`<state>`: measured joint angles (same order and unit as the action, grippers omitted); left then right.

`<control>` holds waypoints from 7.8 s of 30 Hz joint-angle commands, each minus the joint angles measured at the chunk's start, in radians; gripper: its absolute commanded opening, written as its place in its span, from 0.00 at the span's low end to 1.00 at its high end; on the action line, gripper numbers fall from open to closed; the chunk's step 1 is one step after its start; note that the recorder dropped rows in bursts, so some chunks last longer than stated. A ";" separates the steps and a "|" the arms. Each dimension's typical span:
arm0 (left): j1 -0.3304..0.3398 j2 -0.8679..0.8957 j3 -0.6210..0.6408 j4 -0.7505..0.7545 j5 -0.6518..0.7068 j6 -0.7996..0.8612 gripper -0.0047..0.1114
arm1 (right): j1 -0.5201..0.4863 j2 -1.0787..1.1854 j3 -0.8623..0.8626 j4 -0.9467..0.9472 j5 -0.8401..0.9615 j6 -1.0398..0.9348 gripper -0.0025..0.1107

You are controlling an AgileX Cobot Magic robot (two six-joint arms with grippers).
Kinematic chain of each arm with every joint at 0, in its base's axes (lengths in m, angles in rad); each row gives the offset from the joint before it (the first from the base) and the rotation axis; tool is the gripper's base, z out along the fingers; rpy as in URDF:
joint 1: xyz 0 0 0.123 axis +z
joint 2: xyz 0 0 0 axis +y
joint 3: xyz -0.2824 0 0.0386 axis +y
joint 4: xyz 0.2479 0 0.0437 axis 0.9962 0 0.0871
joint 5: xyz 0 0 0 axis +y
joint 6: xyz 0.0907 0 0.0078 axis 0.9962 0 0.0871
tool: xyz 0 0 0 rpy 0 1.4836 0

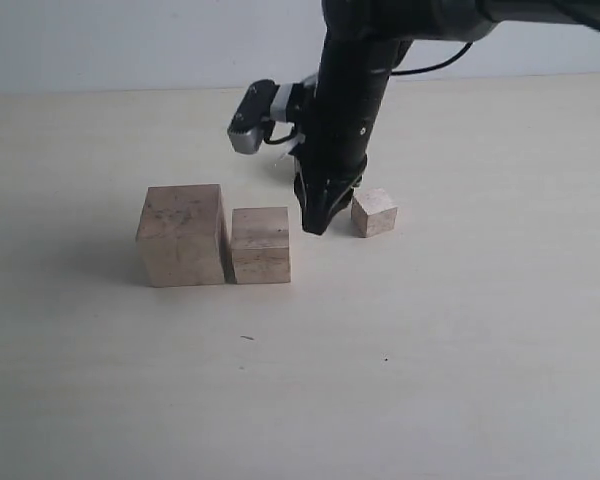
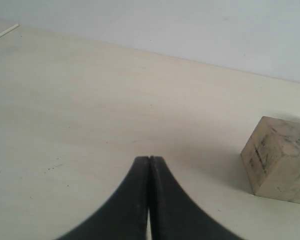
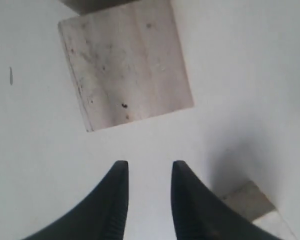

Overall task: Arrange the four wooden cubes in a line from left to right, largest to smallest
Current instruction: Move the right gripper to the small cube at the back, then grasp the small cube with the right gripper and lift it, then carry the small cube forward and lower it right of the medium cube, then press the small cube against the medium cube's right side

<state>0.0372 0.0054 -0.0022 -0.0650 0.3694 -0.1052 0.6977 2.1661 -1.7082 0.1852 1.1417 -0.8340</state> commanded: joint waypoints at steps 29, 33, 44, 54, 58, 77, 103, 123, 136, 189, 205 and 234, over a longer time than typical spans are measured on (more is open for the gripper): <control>-0.003 -0.005 0.002 0.002 -0.006 -0.001 0.04 | -0.001 0.093 0.007 0.128 -0.146 0.023 0.27; -0.003 -0.005 0.002 0.002 -0.006 -0.001 0.04 | -0.001 0.093 0.007 0.130 -0.154 0.023 0.27; -0.003 -0.005 0.002 0.002 -0.006 -0.001 0.04 | -0.001 0.056 0.005 0.057 -0.119 0.084 0.27; -0.003 -0.005 0.002 0.002 -0.006 -0.001 0.04 | -0.029 -0.130 0.005 -0.282 -0.201 0.498 0.19; -0.003 -0.005 0.002 0.002 -0.006 -0.001 0.04 | -0.069 -0.120 0.005 -0.299 -0.294 0.639 0.19; -0.003 -0.005 0.002 0.002 -0.006 -0.001 0.04 | -0.100 0.038 0.005 -0.261 -0.581 0.678 0.74; -0.003 -0.005 0.002 0.002 -0.006 -0.001 0.04 | -0.113 0.139 -0.032 -0.192 -0.537 0.676 0.14; -0.003 -0.005 0.002 0.002 -0.006 -0.001 0.04 | -0.113 -0.175 -0.032 -0.011 -0.178 0.237 0.02; -0.003 -0.005 0.002 0.002 -0.006 -0.001 0.04 | -0.113 -0.170 0.088 0.034 -0.077 -0.196 0.02; -0.003 -0.005 0.002 0.002 -0.006 -0.001 0.04 | -0.113 0.032 0.219 0.383 -0.276 -0.663 0.02; -0.003 -0.005 0.002 0.002 -0.006 -0.001 0.04 | -0.113 0.032 0.219 0.383 -0.274 -0.628 0.27; -0.003 -0.005 0.002 0.002 -0.006 -0.001 0.04 | -0.113 -0.139 0.219 0.355 -0.257 -0.391 0.68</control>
<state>0.0372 0.0054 -0.0022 -0.0650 0.3694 -0.1052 0.5860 2.0763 -1.4912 0.5701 0.8763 -1.2906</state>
